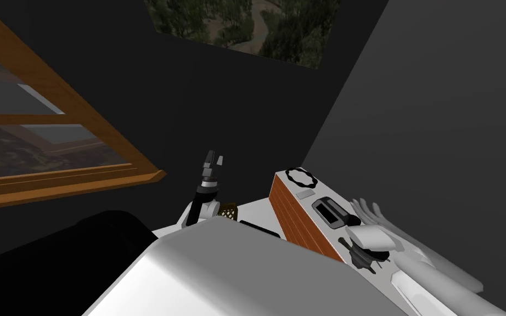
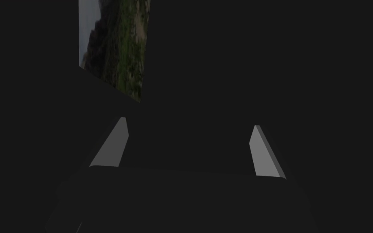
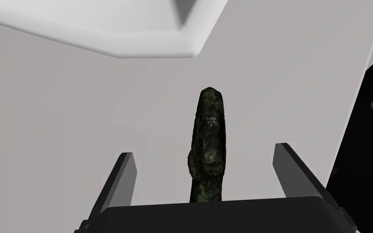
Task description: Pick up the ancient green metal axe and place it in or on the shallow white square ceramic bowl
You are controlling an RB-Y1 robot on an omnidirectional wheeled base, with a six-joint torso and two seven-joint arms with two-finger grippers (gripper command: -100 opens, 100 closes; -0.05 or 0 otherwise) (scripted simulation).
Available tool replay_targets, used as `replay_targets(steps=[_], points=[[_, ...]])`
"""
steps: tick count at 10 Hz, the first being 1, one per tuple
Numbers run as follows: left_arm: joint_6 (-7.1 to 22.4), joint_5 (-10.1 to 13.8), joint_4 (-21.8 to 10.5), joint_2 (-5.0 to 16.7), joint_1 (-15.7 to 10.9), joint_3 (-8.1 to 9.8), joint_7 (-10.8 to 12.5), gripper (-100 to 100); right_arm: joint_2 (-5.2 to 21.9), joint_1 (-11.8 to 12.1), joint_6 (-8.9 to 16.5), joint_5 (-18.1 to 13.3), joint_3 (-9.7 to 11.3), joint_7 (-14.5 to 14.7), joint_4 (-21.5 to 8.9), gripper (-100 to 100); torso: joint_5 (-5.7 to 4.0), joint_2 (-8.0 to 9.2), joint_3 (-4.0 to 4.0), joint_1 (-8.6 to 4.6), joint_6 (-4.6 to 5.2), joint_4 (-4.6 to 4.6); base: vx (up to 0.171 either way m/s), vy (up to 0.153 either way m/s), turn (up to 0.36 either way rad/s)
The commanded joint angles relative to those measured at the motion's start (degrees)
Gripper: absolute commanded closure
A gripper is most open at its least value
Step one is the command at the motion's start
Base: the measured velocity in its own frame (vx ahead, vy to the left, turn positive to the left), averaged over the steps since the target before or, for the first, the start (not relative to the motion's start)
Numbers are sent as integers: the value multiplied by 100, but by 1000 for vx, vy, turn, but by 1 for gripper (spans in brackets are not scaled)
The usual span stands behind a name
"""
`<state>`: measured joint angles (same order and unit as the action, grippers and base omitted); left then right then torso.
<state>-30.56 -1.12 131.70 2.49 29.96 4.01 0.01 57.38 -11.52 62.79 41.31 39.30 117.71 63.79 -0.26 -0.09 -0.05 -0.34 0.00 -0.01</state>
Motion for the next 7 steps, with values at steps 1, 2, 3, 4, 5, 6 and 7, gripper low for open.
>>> replay_targets(steps=[1,2,3,4,5,6,7], points=[[0,0,0,0,0,0,0,0,0,0,0,0,0,0,0,100,0,0,0,0,0,0,-6,2,-4],[0,0,0,0,0,0,0,0,0,0,1,-1,0,-1,1,100,-1,-9,-6,-4,0,-2,0,0,0],[0,0,0,0,0,0,0,0,-2,1,4,2,1,-1,1,100,-3,-14,-8,-8,-1,-3,0,0,0],[0,0,0,0,0,0,0,0,-2,2,5,2,1,-1,1,100,-3,-16,-9,-9,-2,-3,0,0,0],[0,0,0,0,0,0,0,0,-2,2,5,2,1,-1,1,100,-3,-17,-10,-10,-2,-4,0,0,0],[0,0,0,0,0,0,0,0,-1,2,4,1,1,-1,1,0,-3,-18,-11,-11,-2,-4,0,0,0],[0,0,0,0,0,0,0,0,-54,-58,109,-83,56,-19,138,100,-4,-19,-11,-11,-2,-4,61,-11,-212]])
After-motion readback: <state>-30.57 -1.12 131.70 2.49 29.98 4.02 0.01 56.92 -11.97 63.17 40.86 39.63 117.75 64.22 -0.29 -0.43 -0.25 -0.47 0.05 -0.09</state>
